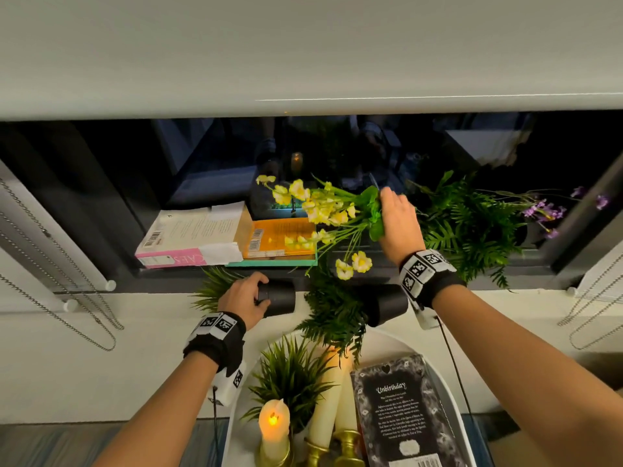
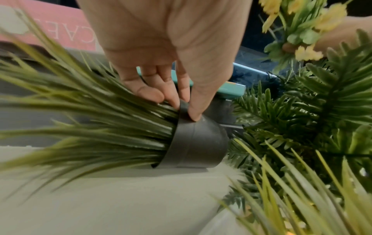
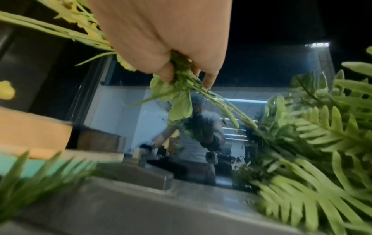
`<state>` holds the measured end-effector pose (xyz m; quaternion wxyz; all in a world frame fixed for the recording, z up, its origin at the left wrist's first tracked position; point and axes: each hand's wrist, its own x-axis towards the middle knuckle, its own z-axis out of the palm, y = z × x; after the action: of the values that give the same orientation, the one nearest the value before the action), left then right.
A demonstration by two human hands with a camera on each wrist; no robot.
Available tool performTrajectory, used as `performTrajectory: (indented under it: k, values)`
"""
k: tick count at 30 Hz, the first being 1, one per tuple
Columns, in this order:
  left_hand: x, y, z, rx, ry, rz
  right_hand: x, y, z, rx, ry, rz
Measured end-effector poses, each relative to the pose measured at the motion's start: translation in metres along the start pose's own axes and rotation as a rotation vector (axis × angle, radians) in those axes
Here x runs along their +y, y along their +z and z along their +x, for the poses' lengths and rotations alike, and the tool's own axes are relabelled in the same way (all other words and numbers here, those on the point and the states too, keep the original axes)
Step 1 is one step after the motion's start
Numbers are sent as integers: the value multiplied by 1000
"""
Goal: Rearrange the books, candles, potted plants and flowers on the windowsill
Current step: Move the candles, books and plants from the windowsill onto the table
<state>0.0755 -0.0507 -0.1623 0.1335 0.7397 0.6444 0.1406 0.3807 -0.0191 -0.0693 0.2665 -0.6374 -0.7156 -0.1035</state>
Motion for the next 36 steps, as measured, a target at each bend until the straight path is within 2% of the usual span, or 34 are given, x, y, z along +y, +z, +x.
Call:
performTrajectory:
  k: [4, 6, 10, 16, 19, 22, 25, 30, 33, 36]
  values:
    - [5, -3, -5, 10, 22, 3, -13, -30, -4, 138, 14, 59]
    - [7, -6, -10, 6, 34, 16, -18, -45, -17, 168, 4, 183]
    - [2, -18, -19, -4, 20, 35, -23, -65, -62, 142, 39, 464]
    - [-13, -31, -42, 11, 32, 37, -25, -57, -143, 15, 186, 638]
    - [-17, -33, -56, 26, 28, 39, -28, -46, -181, -88, 225, 691]
    - [-22, -35, -71, 60, 29, 44, -31, -32, -218, -245, 202, 678]
    - [-25, -40, -83, 105, 32, 39, -33, -20, -251, -438, 175, 608]
    - [-26, -53, -100, 168, 56, 63, -21, 3, -281, -824, 301, 443]
    - [-22, -60, -109, 194, 75, 81, -19, 15, -282, -889, 359, 269]
    - [-16, -65, -117, 208, 89, 80, -26, 20, -274, -932, 355, 147]
